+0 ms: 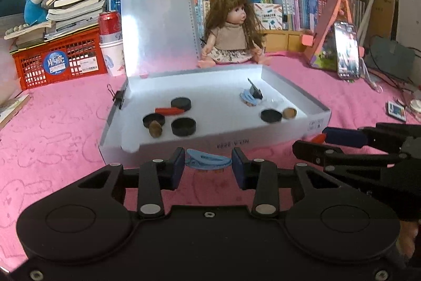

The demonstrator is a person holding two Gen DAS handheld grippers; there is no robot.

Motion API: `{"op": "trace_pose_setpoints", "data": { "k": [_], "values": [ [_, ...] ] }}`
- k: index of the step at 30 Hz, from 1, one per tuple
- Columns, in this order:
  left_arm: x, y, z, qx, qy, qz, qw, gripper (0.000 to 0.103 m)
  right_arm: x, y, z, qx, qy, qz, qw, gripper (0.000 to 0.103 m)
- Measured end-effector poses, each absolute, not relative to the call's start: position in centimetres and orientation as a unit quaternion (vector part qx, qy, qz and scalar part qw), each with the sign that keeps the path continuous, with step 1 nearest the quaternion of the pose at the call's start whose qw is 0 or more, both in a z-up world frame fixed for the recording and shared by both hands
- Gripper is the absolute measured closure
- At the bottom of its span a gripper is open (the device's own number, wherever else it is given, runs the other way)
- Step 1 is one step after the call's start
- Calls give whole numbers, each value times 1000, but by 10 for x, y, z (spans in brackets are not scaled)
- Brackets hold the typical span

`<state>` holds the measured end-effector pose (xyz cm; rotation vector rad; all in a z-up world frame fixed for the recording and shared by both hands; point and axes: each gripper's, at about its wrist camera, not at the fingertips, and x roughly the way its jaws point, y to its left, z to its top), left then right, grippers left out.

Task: Organize rigid objects
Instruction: 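Carry the blue clip and screwdriver over the white tray with both tools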

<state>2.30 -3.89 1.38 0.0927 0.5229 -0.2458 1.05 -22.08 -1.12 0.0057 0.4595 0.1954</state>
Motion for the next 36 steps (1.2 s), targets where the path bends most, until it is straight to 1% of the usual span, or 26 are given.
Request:
{"op": "trace_pose_setpoints", "data": {
  "k": [11, 36],
  "values": [
    [53, -42, 37, 35, 251, -109, 961, 66, 33, -220, 4, 16, 228, 86, 970, 54],
    [153, -24, 47, -21, 297, -80, 951, 66, 111, -236, 18, 58, 261, 63, 961, 54]
  ]
}}
